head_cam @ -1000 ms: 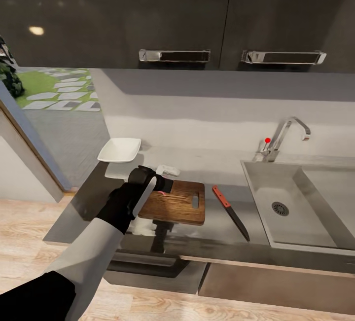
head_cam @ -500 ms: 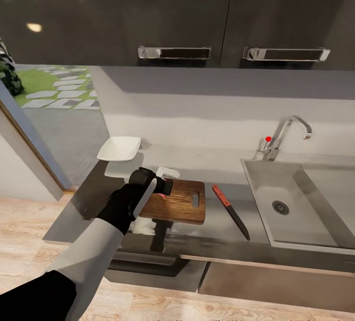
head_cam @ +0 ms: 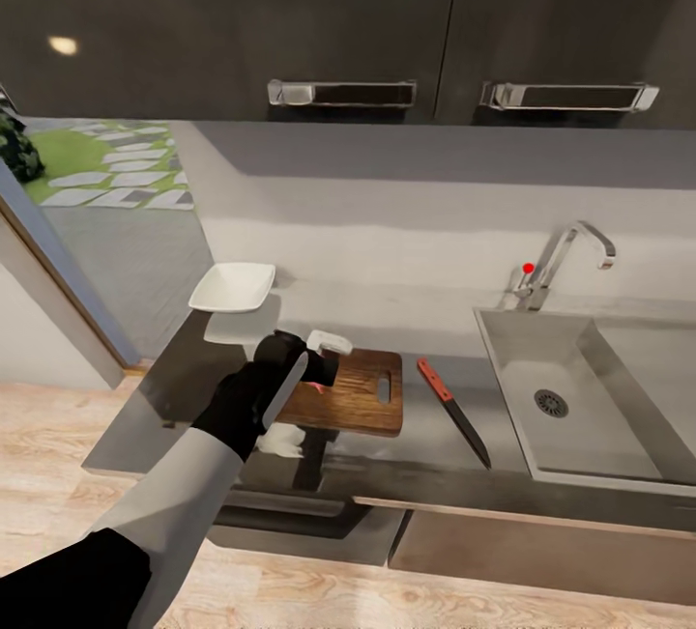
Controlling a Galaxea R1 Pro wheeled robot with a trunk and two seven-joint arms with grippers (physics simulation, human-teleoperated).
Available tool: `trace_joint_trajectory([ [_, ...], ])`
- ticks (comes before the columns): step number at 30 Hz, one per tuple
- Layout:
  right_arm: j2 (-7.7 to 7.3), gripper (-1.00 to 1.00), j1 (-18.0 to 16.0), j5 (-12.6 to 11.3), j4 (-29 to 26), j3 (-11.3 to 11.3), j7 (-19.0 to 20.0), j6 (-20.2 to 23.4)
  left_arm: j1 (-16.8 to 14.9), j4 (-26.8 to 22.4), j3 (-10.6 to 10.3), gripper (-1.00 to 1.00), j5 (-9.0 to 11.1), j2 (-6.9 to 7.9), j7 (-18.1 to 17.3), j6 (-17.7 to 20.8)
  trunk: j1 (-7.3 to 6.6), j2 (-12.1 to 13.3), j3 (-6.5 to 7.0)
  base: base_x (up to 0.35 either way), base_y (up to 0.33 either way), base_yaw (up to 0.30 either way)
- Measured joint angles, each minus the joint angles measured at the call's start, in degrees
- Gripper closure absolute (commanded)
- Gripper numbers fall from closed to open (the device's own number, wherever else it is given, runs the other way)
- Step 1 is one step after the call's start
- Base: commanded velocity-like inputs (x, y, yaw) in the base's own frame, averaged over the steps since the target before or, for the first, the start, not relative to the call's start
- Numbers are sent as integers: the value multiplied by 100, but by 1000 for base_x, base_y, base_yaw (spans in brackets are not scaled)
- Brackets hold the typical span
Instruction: In the kitchen, take the Vidalia onion out of the sink, dice it on the chopping board with the paring knife, put the diced onion into the bowl on the countertop, then place both the paring knife and the chopping board into the sink.
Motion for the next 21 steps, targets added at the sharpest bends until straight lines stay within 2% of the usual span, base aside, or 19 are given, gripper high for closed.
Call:
trace_joint_trajectory([
  [7, 0, -100, 0, 0, 0, 2, 0, 0, -3, -34, -77, 100, -45, -1, 3, 4, -2, -4, -42, 0, 0, 0],
  [21, 12, -100, 2, 0, 0, 6, 0, 0, -3, -44, -87, 100, -55, -1, 3, -4, -2, -4, -48, 0, 0, 0],
])
